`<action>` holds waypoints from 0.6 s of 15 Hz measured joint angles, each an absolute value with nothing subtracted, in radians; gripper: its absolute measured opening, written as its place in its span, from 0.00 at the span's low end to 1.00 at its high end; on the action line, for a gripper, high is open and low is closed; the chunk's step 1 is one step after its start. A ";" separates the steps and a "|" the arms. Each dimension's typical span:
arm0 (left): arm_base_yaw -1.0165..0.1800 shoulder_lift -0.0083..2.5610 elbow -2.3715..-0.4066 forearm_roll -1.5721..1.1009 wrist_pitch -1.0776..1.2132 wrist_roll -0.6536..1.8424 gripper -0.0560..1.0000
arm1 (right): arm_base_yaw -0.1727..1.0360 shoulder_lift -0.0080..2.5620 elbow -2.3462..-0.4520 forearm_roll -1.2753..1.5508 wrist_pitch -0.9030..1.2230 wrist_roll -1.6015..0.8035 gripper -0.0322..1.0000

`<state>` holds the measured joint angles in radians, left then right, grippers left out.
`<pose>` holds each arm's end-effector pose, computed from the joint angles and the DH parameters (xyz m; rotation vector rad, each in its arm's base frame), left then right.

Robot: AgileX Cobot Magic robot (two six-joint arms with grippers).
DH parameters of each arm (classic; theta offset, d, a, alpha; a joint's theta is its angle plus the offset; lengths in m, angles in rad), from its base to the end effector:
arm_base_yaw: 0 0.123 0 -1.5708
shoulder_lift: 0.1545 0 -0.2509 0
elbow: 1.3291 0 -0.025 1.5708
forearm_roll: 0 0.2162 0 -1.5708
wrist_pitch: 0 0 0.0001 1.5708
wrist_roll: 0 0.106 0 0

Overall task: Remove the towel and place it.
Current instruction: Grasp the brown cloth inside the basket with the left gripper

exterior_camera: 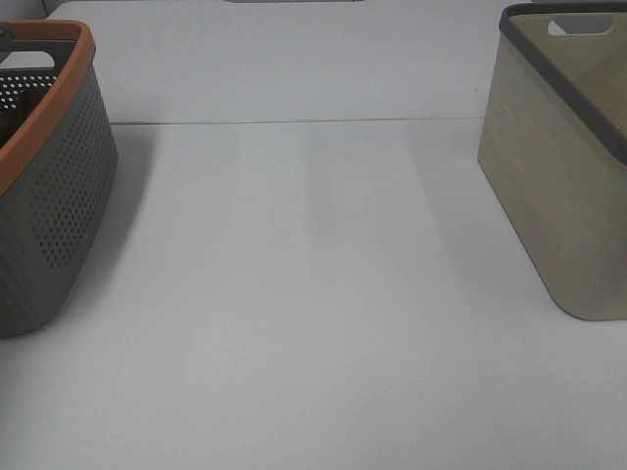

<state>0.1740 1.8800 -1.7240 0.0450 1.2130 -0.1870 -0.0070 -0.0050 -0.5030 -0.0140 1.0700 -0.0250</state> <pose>0.3535 0.0667 0.2560 -0.4984 2.8078 0.0607 0.0111 -0.0014 0.2537 -0.0176 2.0456 -0.0367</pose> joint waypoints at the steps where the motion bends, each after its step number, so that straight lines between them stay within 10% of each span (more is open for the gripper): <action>1: 0.182 1.886 -1.724 0.018 1.213 -0.181 0.73 | -0.007 -0.005 -0.503 -0.014 1.070 -0.025 0.57; 9: 0.182 1.991 -1.729 0.000 1.166 -0.162 0.65 | -0.007 -0.005 -0.503 -0.014 1.070 -0.024 0.57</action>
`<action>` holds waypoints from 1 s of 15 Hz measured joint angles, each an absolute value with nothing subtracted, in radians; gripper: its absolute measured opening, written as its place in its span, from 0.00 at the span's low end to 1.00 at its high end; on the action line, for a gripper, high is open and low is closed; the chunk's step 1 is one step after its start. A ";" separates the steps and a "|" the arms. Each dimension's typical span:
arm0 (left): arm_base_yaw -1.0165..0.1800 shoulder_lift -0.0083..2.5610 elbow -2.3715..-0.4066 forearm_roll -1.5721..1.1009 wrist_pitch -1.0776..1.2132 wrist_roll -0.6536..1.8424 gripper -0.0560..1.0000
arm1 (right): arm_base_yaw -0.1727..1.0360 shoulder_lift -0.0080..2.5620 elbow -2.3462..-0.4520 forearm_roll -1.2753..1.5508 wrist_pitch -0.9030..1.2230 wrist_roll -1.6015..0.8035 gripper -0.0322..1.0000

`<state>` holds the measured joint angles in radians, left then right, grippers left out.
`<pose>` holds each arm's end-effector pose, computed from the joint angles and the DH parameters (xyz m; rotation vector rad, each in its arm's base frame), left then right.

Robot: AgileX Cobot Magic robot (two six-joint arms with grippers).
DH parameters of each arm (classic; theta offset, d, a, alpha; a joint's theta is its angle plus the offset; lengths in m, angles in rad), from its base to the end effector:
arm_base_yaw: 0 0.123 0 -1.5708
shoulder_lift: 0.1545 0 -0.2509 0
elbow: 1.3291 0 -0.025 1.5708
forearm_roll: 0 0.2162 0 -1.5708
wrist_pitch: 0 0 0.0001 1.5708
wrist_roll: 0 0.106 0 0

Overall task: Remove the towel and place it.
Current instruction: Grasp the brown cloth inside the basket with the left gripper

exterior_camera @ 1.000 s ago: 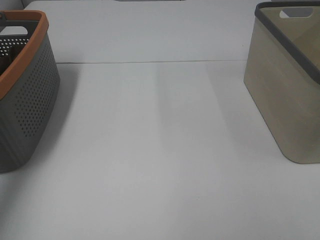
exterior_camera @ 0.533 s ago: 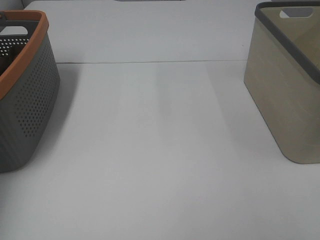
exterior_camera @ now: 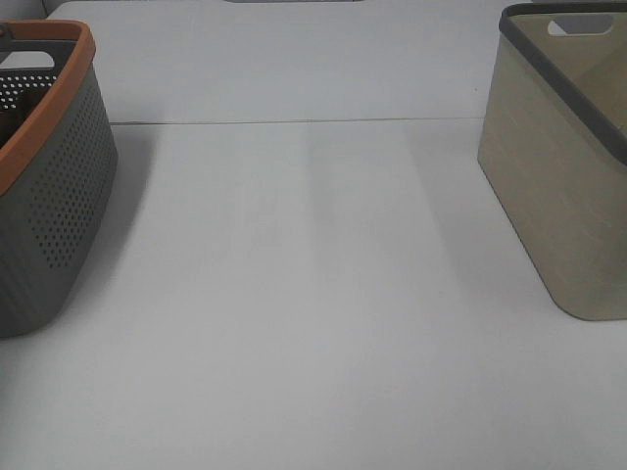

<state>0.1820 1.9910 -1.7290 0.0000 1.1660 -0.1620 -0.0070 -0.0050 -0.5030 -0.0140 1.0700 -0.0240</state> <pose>0.3715 0.0684 0.2174 -0.4983 2.8686 0.0034 0.0111 -0.0014 0.2537 -0.0166 2.0456 -0.0361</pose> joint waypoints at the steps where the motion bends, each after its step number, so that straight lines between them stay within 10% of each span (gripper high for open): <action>1: 0.182 2.012 -1.737 0.000 1.164 -0.159 0.65 | -0.007 -0.005 -0.503 -0.014 1.070 -0.024 0.57; 5: 0.182 2.062 -1.750 0.000 1.159 -0.156 0.52 | -0.007 -0.005 -0.503 -0.014 1.070 -0.024 0.57; 10: 0.182 2.063 -1.751 0.000 1.140 -0.143 0.07 | -0.007 -0.005 -0.503 -0.014 1.070 -0.024 0.57; 15: 0.182 2.029 -1.760 0.000 1.148 -0.136 0.06 | -0.007 -0.005 -0.503 -0.014 1.070 -0.024 0.57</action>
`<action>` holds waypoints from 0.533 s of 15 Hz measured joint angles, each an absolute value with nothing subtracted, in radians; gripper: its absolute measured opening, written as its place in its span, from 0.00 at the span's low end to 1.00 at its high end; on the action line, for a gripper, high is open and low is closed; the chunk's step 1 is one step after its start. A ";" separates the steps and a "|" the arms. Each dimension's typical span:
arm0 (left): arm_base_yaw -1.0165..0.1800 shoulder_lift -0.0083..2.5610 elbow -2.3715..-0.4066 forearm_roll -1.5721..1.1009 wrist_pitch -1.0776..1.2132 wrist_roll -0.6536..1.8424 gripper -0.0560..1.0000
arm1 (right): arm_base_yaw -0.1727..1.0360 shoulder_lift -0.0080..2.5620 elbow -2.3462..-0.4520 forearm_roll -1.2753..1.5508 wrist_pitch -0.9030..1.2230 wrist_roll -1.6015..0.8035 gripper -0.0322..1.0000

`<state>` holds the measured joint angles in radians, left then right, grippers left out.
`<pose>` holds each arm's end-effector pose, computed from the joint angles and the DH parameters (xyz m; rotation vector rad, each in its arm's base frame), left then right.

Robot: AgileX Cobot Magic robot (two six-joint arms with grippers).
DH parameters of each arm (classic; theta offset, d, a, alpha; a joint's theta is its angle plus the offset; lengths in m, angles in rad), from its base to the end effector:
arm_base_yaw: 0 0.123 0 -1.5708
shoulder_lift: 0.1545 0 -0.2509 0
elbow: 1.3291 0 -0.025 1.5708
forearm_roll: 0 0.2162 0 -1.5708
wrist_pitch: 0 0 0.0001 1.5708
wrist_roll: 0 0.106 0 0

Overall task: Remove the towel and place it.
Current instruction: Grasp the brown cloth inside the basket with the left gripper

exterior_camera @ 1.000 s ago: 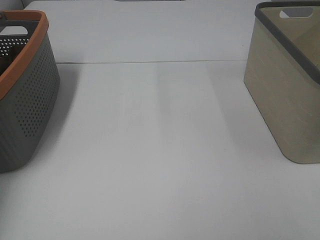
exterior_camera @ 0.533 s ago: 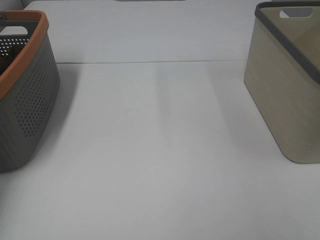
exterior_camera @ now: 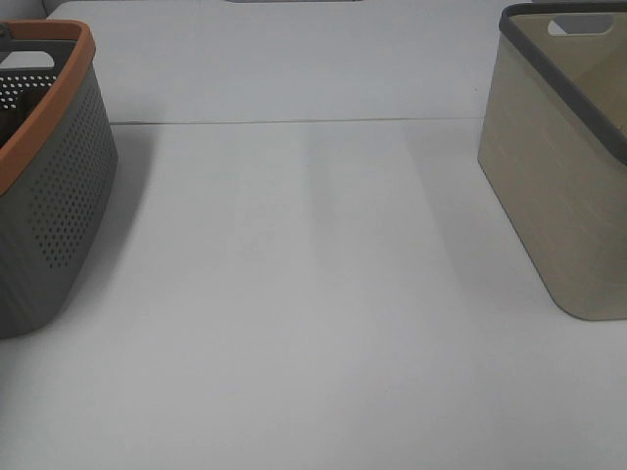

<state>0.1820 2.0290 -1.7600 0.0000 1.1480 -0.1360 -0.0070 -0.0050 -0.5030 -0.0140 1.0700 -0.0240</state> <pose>0.3803 0.0700 0.2108 -0.4593 2.8641 0.0081 0.0111 -0.0014 0.2537 -0.0166 2.0456 -0.0361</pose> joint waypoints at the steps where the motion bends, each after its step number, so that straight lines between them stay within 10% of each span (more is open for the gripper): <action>1: 0.182 2.006 -1.775 0.000 1.150 -0.134 0.06 | -0.007 -0.005 -0.503 -0.014 1.070 -0.024 0.57; 8: 0.181 1.866 -1.938 -0.089 1.211 -0.133 0.06 | -0.007 -0.005 -0.503 -0.014 1.070 -0.024 0.57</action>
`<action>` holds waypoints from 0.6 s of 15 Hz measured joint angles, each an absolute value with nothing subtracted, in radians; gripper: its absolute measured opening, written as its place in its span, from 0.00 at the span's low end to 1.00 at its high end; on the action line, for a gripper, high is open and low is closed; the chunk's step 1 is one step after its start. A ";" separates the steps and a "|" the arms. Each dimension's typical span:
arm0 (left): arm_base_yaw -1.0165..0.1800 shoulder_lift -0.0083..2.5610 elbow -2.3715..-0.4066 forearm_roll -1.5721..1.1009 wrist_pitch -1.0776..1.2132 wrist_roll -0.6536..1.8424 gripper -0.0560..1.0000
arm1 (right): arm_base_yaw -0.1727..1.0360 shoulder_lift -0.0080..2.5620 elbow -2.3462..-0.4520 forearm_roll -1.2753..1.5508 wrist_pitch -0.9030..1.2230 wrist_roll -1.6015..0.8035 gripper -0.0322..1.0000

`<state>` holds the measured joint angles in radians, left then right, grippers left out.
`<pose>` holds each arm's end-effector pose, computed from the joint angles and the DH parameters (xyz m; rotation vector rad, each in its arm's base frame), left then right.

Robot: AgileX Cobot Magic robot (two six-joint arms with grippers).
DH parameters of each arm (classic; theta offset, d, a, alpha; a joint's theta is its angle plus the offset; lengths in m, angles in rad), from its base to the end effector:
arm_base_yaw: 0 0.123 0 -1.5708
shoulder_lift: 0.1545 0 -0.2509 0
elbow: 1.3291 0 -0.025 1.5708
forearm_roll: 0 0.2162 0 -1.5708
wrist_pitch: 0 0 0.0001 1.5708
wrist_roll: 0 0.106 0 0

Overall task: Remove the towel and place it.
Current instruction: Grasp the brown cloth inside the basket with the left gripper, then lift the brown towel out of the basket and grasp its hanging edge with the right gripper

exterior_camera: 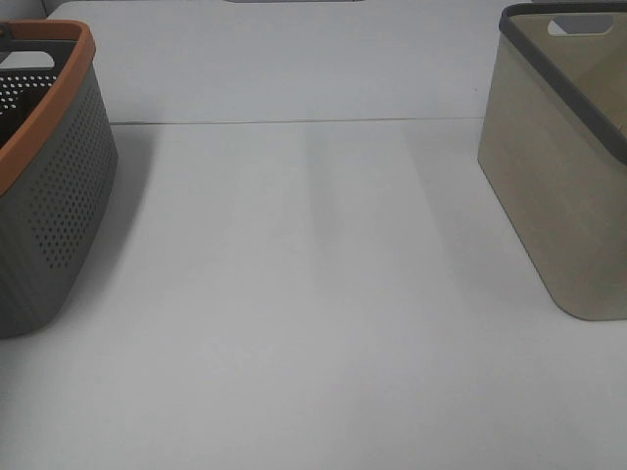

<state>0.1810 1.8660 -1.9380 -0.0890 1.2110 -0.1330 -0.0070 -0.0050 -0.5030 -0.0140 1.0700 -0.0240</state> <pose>0.3665 0.0581 0.3162 -0.4214 2.5849 -0.1033 0.0111 -0.0014 0.2537 -0.0166 2.0456 -0.0361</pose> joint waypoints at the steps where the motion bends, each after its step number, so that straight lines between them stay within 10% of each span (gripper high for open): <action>1: 0.176 1.853 -1.973 -0.099 1.211 -0.133 0.06 | -0.007 -0.005 -0.503 -0.014 1.070 -0.024 0.57; 9: 0.015 1.831 -2.258 -0.108 1.216 -0.180 0.06 | -0.007 -0.005 -0.503 -0.014 1.070 -0.024 0.57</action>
